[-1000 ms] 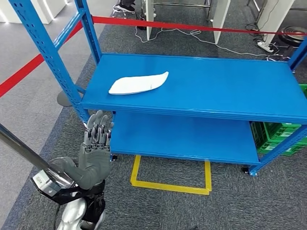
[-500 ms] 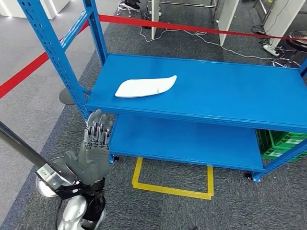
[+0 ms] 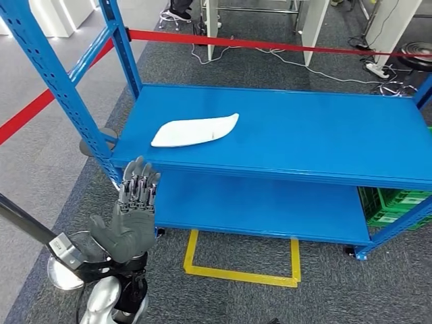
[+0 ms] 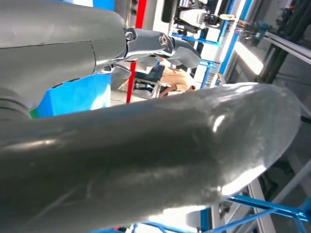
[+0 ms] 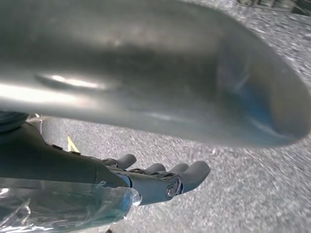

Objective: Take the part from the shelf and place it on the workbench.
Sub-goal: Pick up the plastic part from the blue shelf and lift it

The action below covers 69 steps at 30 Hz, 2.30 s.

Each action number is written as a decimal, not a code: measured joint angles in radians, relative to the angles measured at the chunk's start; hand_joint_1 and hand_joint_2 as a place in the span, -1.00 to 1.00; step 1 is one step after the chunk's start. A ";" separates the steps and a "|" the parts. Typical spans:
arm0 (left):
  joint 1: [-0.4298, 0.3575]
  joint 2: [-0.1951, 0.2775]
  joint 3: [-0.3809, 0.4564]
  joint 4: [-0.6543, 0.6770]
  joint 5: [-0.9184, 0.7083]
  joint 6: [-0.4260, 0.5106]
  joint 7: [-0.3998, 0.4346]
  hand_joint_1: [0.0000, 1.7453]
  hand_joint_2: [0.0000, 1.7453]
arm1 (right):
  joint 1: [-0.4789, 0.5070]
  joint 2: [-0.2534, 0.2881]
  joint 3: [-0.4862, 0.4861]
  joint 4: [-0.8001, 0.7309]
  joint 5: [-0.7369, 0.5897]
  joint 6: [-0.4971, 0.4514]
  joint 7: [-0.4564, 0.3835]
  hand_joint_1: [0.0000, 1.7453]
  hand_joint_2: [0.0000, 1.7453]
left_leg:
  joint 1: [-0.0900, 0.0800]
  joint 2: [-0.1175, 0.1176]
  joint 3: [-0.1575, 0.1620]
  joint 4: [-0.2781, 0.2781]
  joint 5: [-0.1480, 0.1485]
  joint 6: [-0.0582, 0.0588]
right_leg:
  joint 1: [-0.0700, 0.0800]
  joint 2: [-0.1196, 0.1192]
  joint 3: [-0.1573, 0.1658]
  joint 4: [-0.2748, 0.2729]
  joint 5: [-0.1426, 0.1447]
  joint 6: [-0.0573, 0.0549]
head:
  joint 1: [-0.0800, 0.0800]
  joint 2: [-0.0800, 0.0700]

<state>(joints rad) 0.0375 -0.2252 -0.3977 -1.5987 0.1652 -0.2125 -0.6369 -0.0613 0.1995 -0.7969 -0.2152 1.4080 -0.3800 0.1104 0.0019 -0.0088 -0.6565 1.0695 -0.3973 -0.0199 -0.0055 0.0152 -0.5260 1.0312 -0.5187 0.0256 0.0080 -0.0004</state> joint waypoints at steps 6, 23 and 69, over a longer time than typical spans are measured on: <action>-0.002 -0.009 0.008 0.005 -0.005 0.045 0.013 -1.00 -1.00 | -0.004 0.000 0.000 0.000 -0.004 -0.003 0.002 -1.00 -1.00 | 0.004 -0.003 0.037 -0.052 -0.030 0.032 | 0.002 -0.005 -0.003 0.044 -0.045 0.032 | 0.008 0.000; -0.001 -0.010 0.014 0.012 -0.001 0.072 0.027 -1.00 -1.00 | -0.003 0.000 -0.001 0.000 -0.006 -0.006 0.004 -1.00 -1.00 | -0.003 -0.004 0.048 0.101 -0.191 -0.009 | -0.002 -0.004 -0.094 0.007 0.092 -0.011 | 0.002 0.000; -0.007 -0.010 0.007 0.043 0.012 0.070 0.087 -1.00 1.00 | -0.004 0.000 -0.028 0.001 -0.022 0.001 -0.006 -1.00 -1.00 | 0.004 -0.001 0.053 -0.055 -0.037 0.035 | 0.001 -0.006 -0.147 0.170 -0.025 0.038 | 0.012 0.000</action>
<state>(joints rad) 0.0301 -0.2353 -0.3905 -1.5559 0.1768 -0.1420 -0.5504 -0.0656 0.1999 -0.8249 -0.2144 1.3865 -0.3793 0.1043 0.0060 -0.0097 -0.6034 1.0142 -0.4340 0.0149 -0.0044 0.0095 -0.6726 1.2014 -0.5436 0.0631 0.0198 -0.0004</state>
